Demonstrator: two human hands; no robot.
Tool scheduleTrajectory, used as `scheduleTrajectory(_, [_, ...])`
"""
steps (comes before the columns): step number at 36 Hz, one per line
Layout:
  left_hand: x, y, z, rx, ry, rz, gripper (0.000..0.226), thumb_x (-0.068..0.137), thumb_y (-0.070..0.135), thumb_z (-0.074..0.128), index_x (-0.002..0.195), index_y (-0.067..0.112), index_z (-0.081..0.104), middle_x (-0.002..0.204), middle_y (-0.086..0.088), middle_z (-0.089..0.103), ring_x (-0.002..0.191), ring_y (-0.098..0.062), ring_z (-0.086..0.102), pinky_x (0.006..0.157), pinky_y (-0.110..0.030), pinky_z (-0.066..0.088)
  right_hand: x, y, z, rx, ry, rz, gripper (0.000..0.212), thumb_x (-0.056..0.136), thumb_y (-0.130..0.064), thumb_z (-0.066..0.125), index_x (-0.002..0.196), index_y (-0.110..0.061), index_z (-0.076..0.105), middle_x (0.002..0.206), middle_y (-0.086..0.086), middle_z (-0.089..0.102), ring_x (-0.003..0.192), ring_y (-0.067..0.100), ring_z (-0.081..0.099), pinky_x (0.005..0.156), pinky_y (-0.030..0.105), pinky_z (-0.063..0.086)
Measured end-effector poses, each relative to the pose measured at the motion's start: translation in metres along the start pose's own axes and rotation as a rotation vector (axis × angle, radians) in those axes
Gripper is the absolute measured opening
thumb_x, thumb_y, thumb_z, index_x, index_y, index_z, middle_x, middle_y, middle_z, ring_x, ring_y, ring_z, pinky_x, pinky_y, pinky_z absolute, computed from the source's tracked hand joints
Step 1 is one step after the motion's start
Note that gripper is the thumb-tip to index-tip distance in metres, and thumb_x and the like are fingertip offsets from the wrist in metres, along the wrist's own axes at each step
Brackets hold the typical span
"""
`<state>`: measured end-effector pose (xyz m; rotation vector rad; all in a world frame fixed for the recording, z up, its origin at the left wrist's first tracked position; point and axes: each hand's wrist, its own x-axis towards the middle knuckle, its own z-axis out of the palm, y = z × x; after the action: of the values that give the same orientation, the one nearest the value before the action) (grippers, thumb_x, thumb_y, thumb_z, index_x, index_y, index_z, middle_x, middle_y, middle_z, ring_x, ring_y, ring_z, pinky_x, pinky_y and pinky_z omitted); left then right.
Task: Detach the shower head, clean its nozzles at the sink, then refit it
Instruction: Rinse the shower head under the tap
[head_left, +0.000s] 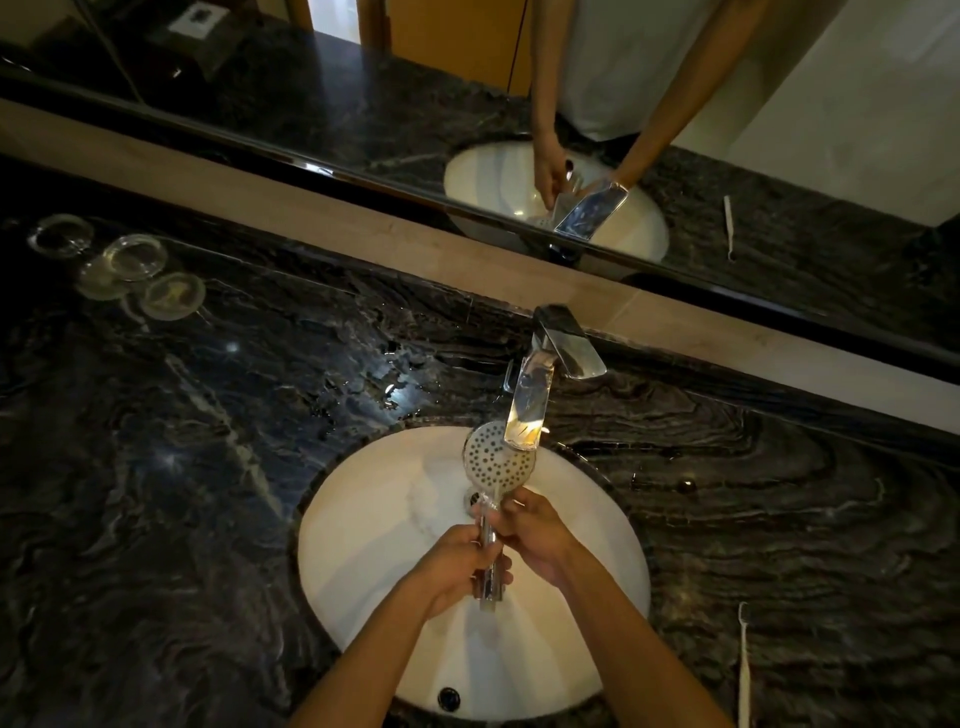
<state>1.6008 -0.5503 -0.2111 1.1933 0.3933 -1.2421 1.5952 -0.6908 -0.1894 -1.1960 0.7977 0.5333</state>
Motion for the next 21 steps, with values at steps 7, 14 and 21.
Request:
scheduleTrajectory(7, [0.003,-0.004,0.002,-0.028,0.037,-0.007,0.022,0.101,0.009,0.051,0.116,-0.004,0.06,0.091,-0.018,0.071,0.085,-0.032,0.072,0.086,-0.048,0.057,-0.003,-0.003,0.0,0.024,-0.022,0.005,0.038,0.091,0.005,0.064,0.128,0.003,0.058,0.124,0.028,0.066,0.102,0.031,0.064,0.1,0.049,0.05])
scheduleTrajectory(14, [0.0,-0.01,0.003,-0.032,0.034,-0.013,0.023,0.101,0.007,0.051,0.116,-0.009,0.059,0.091,-0.019,0.07,0.084,-0.033,0.071,0.078,-0.045,0.059,-0.002,0.005,-0.002,-0.003,-0.011,0.046,0.037,0.092,0.007,0.061,0.128,0.001,0.058,0.121,0.026,0.068,0.1,0.032,0.064,0.098,0.049,0.05])
scheduleTrajectory(21, [-0.005,-0.016,0.007,-0.064,0.021,-0.051,0.025,0.102,0.007,0.048,0.114,-0.013,0.057,0.093,-0.023,0.069,0.084,-0.034,0.071,0.08,-0.047,0.059,-0.004,0.01,-0.004,-0.095,-0.006,0.107,0.031,0.094,0.004,0.057,0.124,0.0,0.061,0.105,0.015,0.073,0.091,0.027,0.066,0.084,0.038,0.054])
